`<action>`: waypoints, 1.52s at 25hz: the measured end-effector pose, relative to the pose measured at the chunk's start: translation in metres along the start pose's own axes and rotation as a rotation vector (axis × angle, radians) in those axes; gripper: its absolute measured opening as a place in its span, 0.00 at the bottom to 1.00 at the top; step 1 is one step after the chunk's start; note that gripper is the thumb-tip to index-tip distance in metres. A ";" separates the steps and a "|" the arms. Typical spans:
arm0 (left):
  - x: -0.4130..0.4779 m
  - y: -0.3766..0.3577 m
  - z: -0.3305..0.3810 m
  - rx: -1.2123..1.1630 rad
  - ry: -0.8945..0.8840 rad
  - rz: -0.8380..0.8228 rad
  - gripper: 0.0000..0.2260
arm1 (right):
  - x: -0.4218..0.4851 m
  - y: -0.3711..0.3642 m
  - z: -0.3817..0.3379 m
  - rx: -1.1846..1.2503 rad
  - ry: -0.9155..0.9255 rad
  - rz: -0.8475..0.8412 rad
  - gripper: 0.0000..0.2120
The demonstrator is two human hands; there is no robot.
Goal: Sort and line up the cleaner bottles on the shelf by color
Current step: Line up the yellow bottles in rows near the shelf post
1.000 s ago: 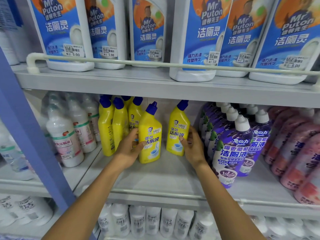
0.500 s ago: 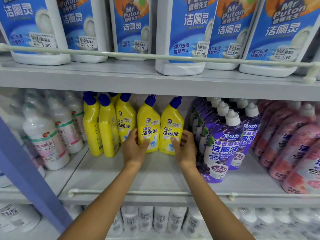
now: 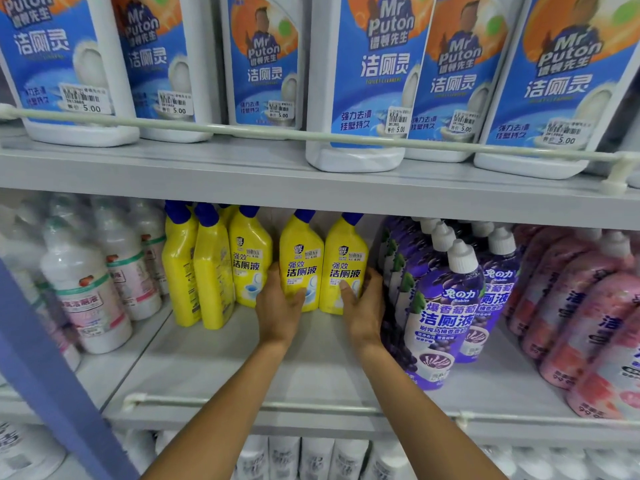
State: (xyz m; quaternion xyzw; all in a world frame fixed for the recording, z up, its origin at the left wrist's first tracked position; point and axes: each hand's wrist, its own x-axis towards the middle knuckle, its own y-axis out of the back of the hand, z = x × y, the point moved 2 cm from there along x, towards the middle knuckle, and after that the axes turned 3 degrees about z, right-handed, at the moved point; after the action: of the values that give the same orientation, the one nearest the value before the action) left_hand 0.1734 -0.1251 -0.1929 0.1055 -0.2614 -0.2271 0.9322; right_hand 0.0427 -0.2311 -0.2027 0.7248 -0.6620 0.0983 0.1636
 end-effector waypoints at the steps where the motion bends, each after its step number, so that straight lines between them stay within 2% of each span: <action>1: 0.001 0.000 0.001 -0.002 0.002 0.001 0.30 | 0.001 -0.001 0.001 -0.005 0.006 0.001 0.26; 8: 0.003 0.001 0.003 0.006 0.031 -0.006 0.30 | 0.014 -0.012 0.001 -0.022 0.005 0.021 0.26; 12: -0.005 0.003 0.000 0.034 0.015 -0.006 0.33 | 0.014 -0.009 0.004 0.017 0.018 0.013 0.24; 19: -0.014 0.032 -0.007 0.047 0.065 0.048 0.40 | 0.018 -0.013 0.015 0.048 -0.022 0.014 0.25; 22: -0.007 0.029 -0.005 0.000 0.141 0.006 0.36 | 0.018 -0.015 0.015 0.050 -0.018 0.011 0.26; 27: 0.001 0.002 0.016 -0.064 0.176 -0.060 0.22 | 0.016 -0.015 0.015 0.041 0.018 0.010 0.26; 33: 0.012 0.008 0.014 -0.099 0.181 -0.006 0.25 | 0.018 -0.029 0.013 0.054 0.035 -0.045 0.24; 38: 0.008 -0.002 0.014 -0.111 0.175 0.110 0.27 | 0.023 -0.035 0.015 0.047 0.050 -0.068 0.22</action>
State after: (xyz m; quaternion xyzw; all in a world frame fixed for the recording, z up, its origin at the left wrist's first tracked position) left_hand 0.1707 -0.1316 -0.1781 0.0584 -0.1714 -0.1798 0.9669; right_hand 0.0788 -0.2555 -0.2125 0.7479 -0.6301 0.1263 0.1661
